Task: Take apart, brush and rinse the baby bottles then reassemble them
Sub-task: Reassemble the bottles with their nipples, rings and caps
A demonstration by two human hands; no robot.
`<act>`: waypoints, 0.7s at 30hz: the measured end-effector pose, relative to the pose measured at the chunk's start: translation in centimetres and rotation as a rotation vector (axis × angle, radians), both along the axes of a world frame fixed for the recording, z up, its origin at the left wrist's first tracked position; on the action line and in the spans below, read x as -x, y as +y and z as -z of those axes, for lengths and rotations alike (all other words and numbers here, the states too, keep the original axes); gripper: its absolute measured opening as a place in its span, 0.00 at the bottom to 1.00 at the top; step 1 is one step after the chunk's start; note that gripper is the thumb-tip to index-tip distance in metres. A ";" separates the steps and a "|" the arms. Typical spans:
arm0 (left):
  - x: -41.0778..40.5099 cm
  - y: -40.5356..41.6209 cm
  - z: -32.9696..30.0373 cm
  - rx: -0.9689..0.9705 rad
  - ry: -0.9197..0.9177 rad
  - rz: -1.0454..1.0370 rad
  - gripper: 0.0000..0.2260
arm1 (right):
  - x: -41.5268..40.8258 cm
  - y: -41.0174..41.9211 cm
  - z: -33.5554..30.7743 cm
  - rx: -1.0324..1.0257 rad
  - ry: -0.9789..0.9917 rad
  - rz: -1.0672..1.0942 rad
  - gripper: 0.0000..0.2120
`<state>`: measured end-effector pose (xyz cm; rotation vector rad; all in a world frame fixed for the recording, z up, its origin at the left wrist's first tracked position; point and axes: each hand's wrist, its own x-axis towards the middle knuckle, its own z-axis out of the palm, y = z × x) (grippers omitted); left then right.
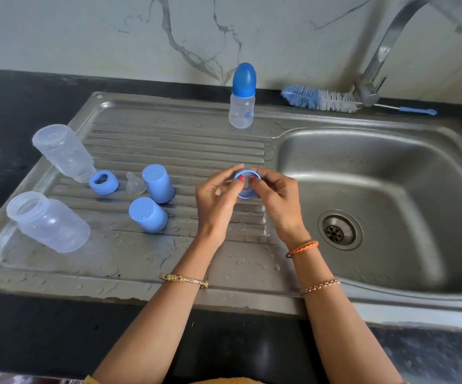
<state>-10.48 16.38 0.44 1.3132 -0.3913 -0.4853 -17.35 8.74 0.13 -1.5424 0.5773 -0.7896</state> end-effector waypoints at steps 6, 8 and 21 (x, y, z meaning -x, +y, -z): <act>0.0 -0.1 0.3 -0.025 -0.063 -0.035 0.11 | -0.4 0.5 0.1 -0.059 -0.002 0.068 0.10; 0.1 -0.3 0.5 -0.021 -0.065 -0.030 0.12 | -0.4 0.5 0.2 -0.053 0.012 0.093 0.13; -0.5 -0.7 1.1 -0.016 -0.071 -0.187 0.11 | -0.2 0.5 -0.3 0.071 0.190 -0.019 0.13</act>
